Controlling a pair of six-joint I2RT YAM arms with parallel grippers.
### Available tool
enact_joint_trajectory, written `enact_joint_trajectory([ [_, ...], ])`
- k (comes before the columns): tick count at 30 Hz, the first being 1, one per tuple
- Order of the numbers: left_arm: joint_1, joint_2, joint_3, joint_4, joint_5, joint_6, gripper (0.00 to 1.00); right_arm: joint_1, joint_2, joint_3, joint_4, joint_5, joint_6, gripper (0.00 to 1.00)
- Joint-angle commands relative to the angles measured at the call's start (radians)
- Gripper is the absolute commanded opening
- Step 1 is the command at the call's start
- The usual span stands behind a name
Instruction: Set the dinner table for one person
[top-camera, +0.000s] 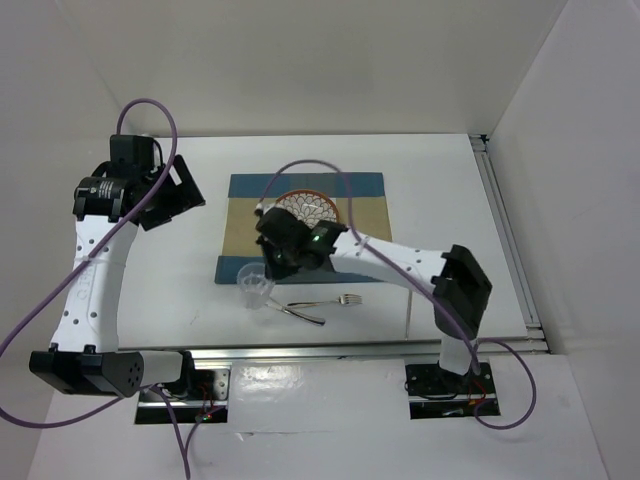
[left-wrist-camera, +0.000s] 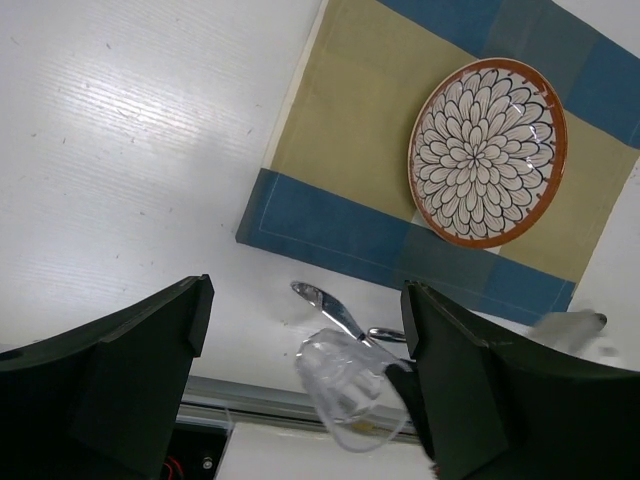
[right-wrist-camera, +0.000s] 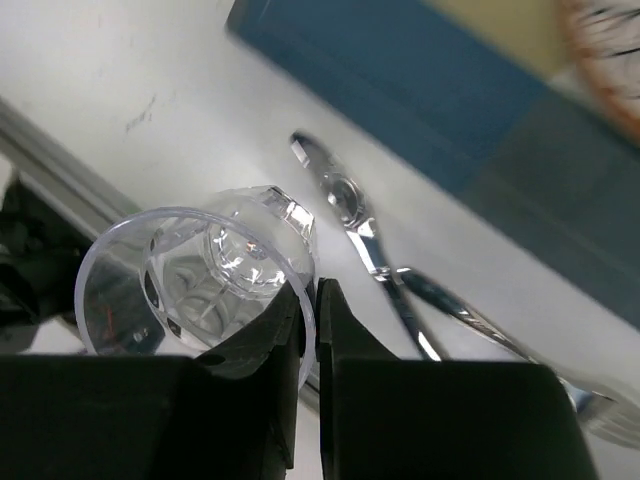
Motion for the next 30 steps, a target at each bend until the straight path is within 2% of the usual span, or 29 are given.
enact_joint_trajectory([
  [1, 0.006, -0.029, 0.01, 0.006, 0.022, 0.016, 0.94, -0.14, -0.157, 0.074, -0.079, 0.128, -0.002, 0.0],
  [4, 0.006, -0.029, 0.019, 0.006, 0.033, 0.016, 0.94, -0.259, -0.199, 0.055, -0.11, 0.165, -0.011, 0.0],
  [5, 0.006, -0.029, 0.019, 0.006, 0.033, 0.016, 0.94, -0.35, -0.199, 0.055, -0.119, 0.179, -0.011, 0.0],
  [7, 0.006, -0.029, 0.019, 0.006, 0.045, 0.016, 0.94, -0.437, -0.199, 0.068, -0.14, 0.208, -0.011, 0.0],
  [8, 0.006, -0.029, 0.007, 0.006, 0.06, 0.016, 0.94, -0.516, -0.18, 0.092, -0.15, 0.237, 0.001, 0.0],
  [11, 0.006, -0.029, -0.037, 0.02, 0.093, 0.016, 0.94, -0.644, -0.111, 0.147, -0.15, 0.247, 0.001, 0.0],
  [14, 0.006, -0.039, -0.105, 0.032, 0.139, 0.016, 0.94, -0.722, -0.018, 0.225, -0.14, 0.247, 0.001, 0.0],
  [21, -0.042, -0.095, -0.296, 0.115, 0.215, 0.037, 0.97, -0.8, 0.189, 0.388, -0.119, 0.247, -0.019, 0.0],
  [24, -0.073, -0.116, -0.362, 0.124, 0.226, -0.004, 0.97, -0.822, 0.245, 0.402, -0.11, 0.234, -0.019, 0.0],
  [26, -0.106, -0.139, -0.485, 0.174, 0.235, -0.045, 0.97, -0.831, 0.287, 0.428, -0.11, 0.234, -0.019, 0.0],
  [30, -0.178, -0.15, -0.6, 0.253, 0.255, -0.139, 0.97, -0.84, 0.361, 0.457, -0.11, 0.234, -0.019, 0.0],
])
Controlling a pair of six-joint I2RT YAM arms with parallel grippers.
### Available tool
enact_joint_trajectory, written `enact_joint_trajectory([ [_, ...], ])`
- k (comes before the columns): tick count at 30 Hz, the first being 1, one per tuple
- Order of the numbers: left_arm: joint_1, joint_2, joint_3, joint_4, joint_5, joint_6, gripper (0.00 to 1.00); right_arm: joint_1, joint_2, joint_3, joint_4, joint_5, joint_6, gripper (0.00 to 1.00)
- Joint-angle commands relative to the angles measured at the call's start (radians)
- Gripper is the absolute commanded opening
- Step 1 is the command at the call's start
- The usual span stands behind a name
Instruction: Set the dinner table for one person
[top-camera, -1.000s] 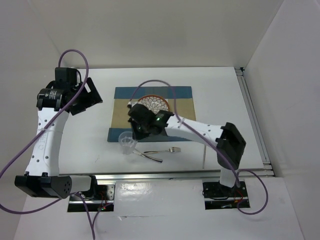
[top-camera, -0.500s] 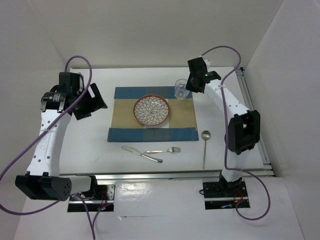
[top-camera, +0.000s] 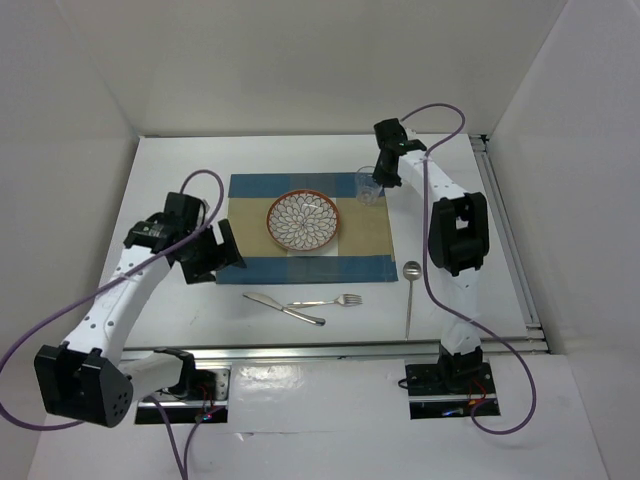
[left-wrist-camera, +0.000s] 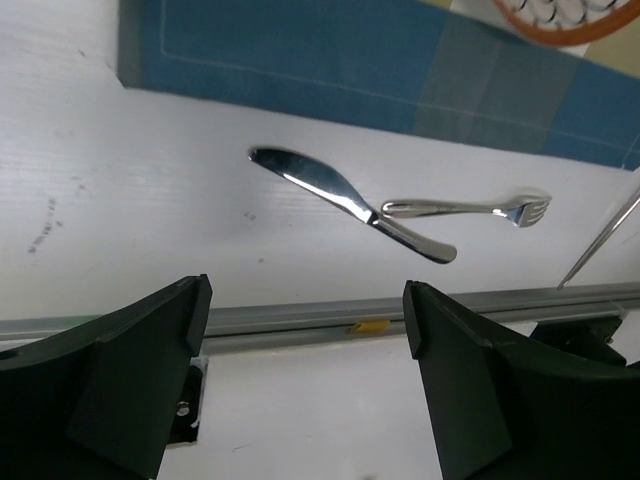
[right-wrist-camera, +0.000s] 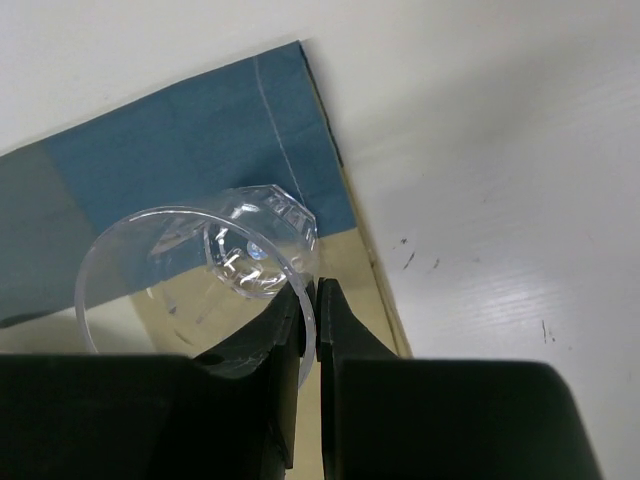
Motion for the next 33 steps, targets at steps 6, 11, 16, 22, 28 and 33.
enact_joint_trajectory([
  [6, -0.152, 0.047, -0.113, 0.118, -0.038, -0.154, 0.98, -0.011, 0.039, 0.062, 0.017, -0.059, -0.007, 0.58],
  [11, -0.204, 0.081, -0.104, 0.118, -0.085, -0.188, 0.98, -0.02, -0.059, 0.031, 0.026, -0.05, -0.017, 0.94],
  [16, -0.238, 0.111, -0.076, 0.108, -0.122, -0.197, 0.97, -0.054, -0.214, -0.045, 0.017, -0.02, -0.017, 0.98],
  [22, -0.247, 0.139, 0.034, 0.065, -0.176, -0.166, 0.97, -0.123, -0.553, -0.444, 0.058, -0.038, 0.038, 0.98],
  [28, -0.247, 0.17, 0.128, 0.045, -0.203, -0.122, 0.97, -0.134, -0.825, -0.821, 0.0, -0.142, 0.07, 0.63],
  [33, -0.256, 0.193, 0.138, 0.054, -0.194, -0.113, 0.97, -0.077, -0.86, -0.999, -0.05, -0.22, 0.128, 0.57],
])
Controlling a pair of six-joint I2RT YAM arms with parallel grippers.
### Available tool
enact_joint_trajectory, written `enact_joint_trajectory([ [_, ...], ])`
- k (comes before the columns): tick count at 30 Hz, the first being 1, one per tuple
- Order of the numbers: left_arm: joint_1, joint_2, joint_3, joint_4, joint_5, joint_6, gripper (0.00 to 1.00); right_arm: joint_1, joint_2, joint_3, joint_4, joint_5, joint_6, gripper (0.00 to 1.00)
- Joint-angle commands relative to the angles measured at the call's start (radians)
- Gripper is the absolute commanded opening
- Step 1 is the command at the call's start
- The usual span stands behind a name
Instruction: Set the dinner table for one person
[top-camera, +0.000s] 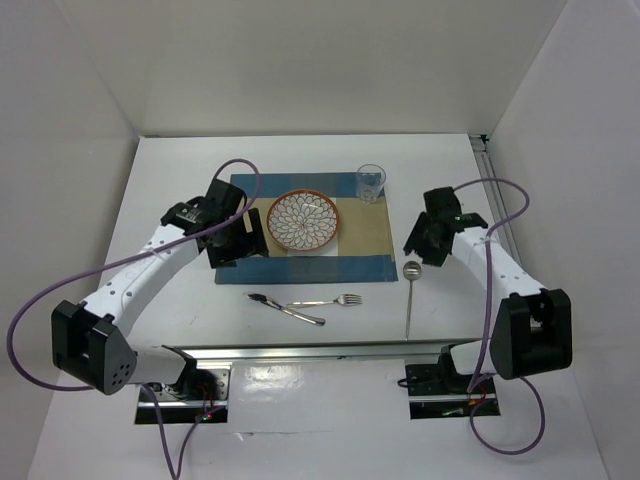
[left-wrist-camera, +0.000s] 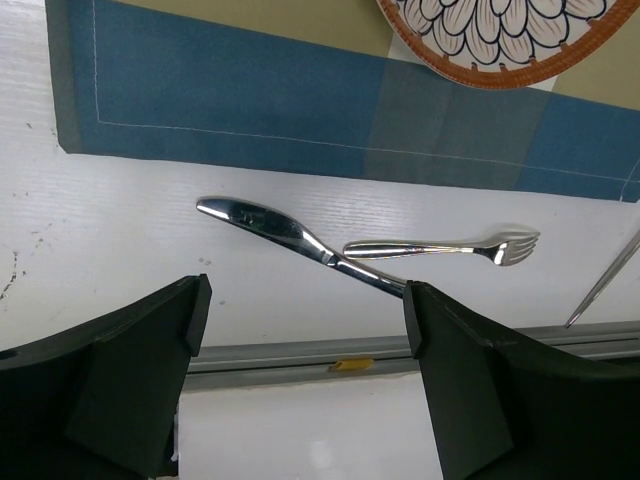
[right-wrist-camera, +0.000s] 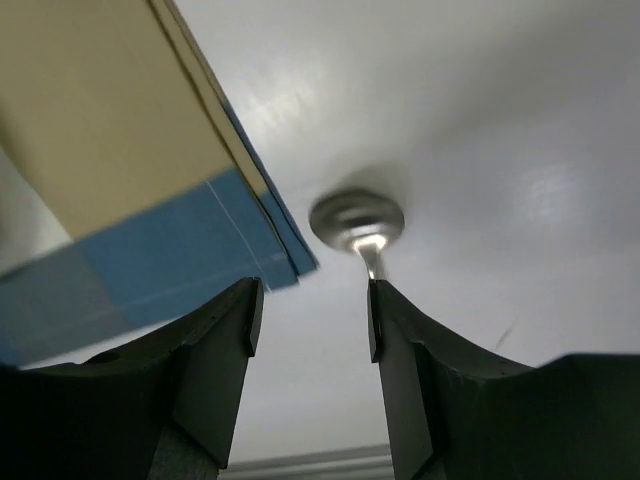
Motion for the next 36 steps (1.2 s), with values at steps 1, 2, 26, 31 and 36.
enact_joint_trajectory([
  [1, -0.008, 0.019, 0.027, -0.011, -0.005, 0.021, 0.97, 0.046, -0.008, -0.085, -0.049, -0.072, 0.075, 0.57],
  [2, -0.008, 0.019, 0.027, -0.011, -0.005, 0.021, 0.97, 0.047, -0.008, -0.102, -0.049, -0.072, 0.087, 0.57],
  [26, -0.008, 0.047, 0.047, -0.022, -0.005, 0.051, 0.95, 0.163, 0.118, -0.215, -0.027, 0.0, 0.205, 0.22],
  [31, -0.008, 0.047, 0.056, -0.022, 0.005, 0.051, 0.95, 0.235, 0.003, -0.109, -0.087, 0.121, 0.175, 0.0],
  [36, -0.008, 0.085, 0.119, -0.043, -0.004, 0.083, 0.95, 0.275, 0.132, 0.125, -0.122, 0.094, 0.049, 0.0],
])
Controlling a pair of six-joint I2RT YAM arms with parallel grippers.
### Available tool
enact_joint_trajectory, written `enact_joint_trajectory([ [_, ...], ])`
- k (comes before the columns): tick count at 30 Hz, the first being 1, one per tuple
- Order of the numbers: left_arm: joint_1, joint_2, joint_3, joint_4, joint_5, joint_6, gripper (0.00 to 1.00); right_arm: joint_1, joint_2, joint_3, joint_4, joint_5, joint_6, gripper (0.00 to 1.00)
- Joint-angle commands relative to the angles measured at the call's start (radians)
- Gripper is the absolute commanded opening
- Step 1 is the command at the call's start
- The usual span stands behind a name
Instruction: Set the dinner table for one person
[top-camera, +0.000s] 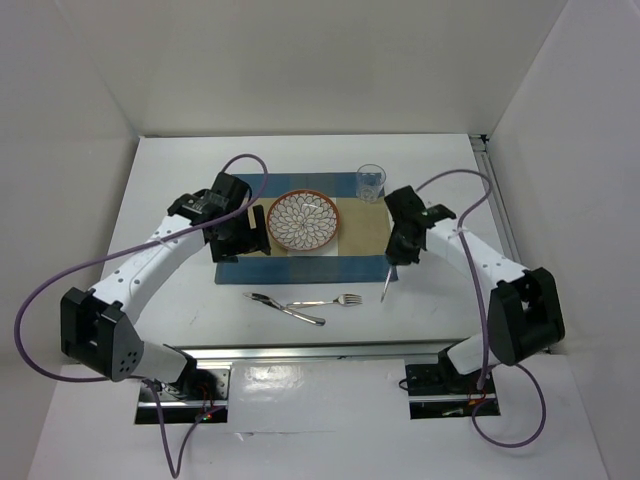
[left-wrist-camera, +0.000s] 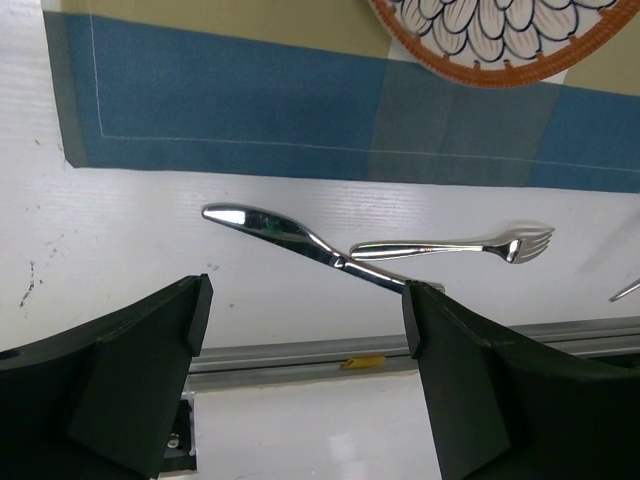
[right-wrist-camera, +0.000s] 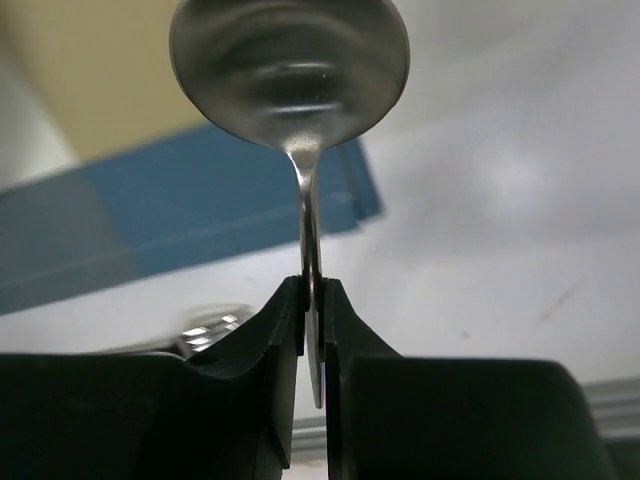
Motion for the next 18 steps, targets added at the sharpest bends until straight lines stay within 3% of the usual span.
enact_joint_trajectory([
  [1, -0.003, 0.019, 0.079, -0.024, -0.022, 0.032, 0.95, 0.04, 0.088, 0.166, -0.012, 0.031, -0.107, 0.0],
  [9, -0.003, -0.006, 0.072, -0.034, -0.033, 0.029, 0.94, 0.068, 0.435, 0.47, 0.04, -0.03, -0.267, 0.0],
  [18, -0.003, -0.024, 0.052, -0.043, -0.033, 0.02, 0.94, 0.049, 0.648, 0.662, 0.046, -0.087, -0.302, 0.0],
])
